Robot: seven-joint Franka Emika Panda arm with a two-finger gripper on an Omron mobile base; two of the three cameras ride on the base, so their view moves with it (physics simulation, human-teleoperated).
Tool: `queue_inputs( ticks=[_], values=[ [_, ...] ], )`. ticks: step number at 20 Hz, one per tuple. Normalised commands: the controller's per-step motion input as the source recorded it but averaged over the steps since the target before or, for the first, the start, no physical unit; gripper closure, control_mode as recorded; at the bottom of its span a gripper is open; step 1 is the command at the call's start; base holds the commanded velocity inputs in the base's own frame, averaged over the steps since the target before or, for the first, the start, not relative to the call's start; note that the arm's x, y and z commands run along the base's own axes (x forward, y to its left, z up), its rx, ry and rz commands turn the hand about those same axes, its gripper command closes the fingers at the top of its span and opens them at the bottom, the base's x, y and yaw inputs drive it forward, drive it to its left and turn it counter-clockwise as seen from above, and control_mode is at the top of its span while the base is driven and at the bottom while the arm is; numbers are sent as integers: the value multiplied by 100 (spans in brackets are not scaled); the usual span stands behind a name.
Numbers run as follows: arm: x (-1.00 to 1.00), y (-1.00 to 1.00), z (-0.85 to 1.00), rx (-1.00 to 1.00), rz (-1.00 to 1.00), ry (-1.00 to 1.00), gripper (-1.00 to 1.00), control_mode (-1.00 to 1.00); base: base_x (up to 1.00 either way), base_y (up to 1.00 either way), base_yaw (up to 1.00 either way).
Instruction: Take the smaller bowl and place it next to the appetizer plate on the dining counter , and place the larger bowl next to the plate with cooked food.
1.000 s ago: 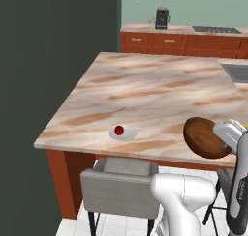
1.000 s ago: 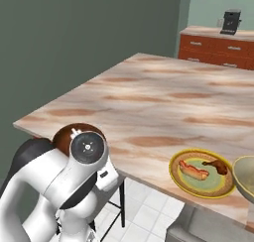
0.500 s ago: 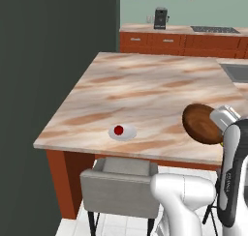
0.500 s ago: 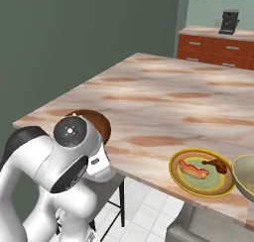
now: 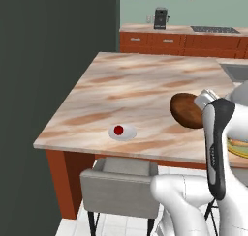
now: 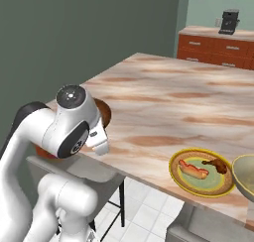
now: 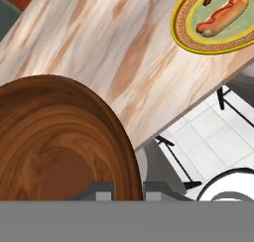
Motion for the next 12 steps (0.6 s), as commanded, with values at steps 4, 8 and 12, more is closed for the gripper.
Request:
queue_inputs(
  ticks=[4,8,12],
  values=[
    [45,28,-7,-3,13,16,100,-100,0,0,0],
    [19,29,-23,-6,14,2,100,-100,0,0,0],
    [6,13,-51,-5,11,-5,100,-100,0,0,0]
  ],
)
